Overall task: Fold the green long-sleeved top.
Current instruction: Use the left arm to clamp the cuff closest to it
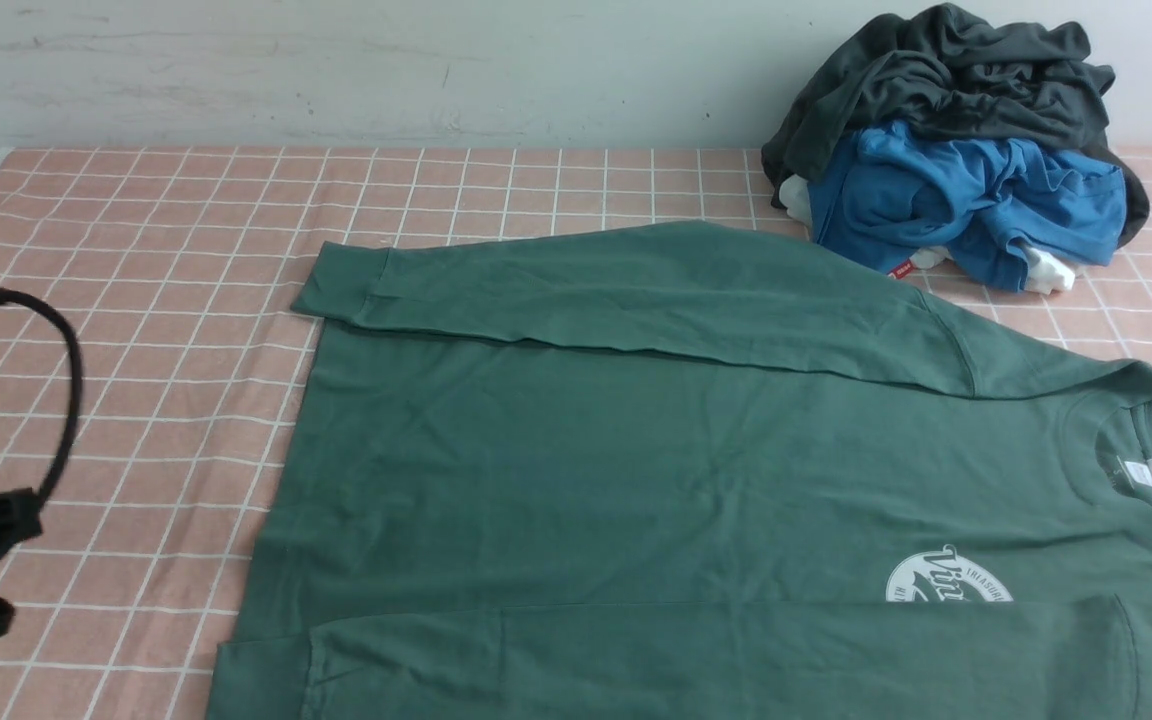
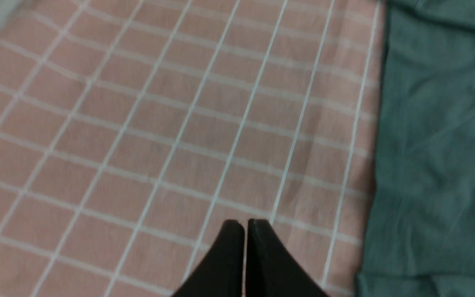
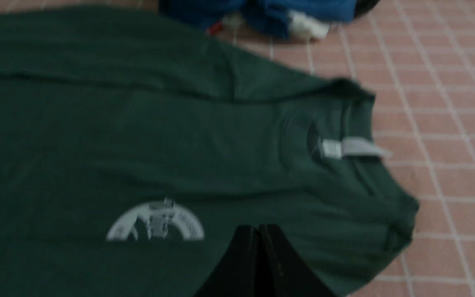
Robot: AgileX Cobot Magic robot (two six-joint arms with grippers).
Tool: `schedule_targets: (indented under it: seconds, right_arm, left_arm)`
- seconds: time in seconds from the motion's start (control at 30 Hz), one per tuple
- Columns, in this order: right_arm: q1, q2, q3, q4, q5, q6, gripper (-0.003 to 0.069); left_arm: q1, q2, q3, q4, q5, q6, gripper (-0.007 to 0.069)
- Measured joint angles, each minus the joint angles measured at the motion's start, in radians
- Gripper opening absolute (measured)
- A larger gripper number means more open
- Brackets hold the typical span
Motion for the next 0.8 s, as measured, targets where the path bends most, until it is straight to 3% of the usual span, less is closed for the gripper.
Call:
schedule_targets:
  seconds: [0.03, 0.13, 0.17, 0.27, 0.37, 0.6, 0.8]
  right_arm:
    - [0.009, 0.017, 0.0, 0.016, 0.011, -0.017, -0.001]
    - [0.086, 0.155, 0.0, 0.147, 0.103, -0.195, -0.001]
    - [0.09, 0.161, 0.0, 0.154, 0.102, -0.205, -0.001]
    - [0.154, 0.243, 0.0, 0.273, 0.04, -0.355, -0.001]
    - [0.184, 0.265, -0.002, 0.339, -0.021, -0.436, -0.001]
    - [0.194, 0.272, -0.008, 0.449, -0.059, -0.529, -0.001]
    - [0.194, 0.272, -0.008, 0.47, -0.059, -0.535, -0.001]
  left_arm:
    - [0.0, 0.0, -0.001, 0.0, 0.0, 0.005, -0.0003]
    - [-0.021, 0.162, -0.012, -0.116, 0.103, 0.185, -0.0003]
    - [-0.027, 0.177, -0.013, -0.131, 0.111, 0.208, -0.0003]
    - [-0.099, 0.286, -0.015, -0.306, 0.139, 0.389, -0.0003]
    - [-0.138, 0.357, -0.021, -0.4, 0.128, 0.472, -0.0003]
    - [-0.142, 0.48, -0.082, -0.417, 0.043, 0.506, 0.0007]
    - [-0.142, 0.565, -0.115, -0.379, 0.004, 0.506, 0.0135]
